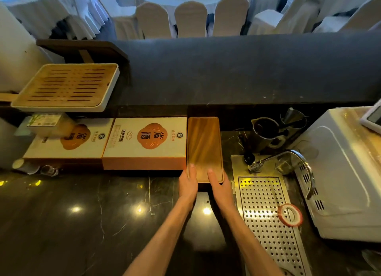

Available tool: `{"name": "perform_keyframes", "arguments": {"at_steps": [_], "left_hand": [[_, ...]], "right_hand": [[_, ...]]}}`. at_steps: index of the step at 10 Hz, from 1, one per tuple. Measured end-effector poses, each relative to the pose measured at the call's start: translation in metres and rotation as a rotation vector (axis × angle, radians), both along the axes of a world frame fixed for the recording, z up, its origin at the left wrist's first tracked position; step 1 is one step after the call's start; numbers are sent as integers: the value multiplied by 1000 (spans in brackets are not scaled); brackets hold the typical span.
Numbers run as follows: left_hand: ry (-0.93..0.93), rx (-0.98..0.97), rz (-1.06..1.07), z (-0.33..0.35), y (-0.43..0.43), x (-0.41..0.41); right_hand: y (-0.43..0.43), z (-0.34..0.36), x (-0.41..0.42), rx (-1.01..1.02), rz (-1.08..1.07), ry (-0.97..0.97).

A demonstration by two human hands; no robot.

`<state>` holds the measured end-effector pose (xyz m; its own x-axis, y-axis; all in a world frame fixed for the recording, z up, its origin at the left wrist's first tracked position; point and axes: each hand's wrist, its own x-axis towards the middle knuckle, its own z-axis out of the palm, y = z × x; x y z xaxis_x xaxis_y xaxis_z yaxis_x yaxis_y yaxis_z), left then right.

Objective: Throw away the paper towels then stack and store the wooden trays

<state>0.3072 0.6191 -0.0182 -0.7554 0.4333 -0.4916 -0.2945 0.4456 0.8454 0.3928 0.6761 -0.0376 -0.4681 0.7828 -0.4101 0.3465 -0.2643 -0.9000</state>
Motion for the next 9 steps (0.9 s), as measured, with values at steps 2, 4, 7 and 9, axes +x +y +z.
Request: {"name": "perform_keyframes", "arguments": {"at_steps": [2, 4, 7, 9], "left_hand": [[-46, -131, 24, 20, -19, 11], [999, -428, -520, -7, -61, 54], [1055, -628, -724, -17, -67, 37], [908, -555, -832, 41, -63, 27]], "right_hand": [[4, 18, 32, 19, 188, -111], [-12, 7, 61, 888, 574, -518], [-17, 5, 57, 925, 572, -588], [-10, 57, 41, 851, 679, -671]]}}
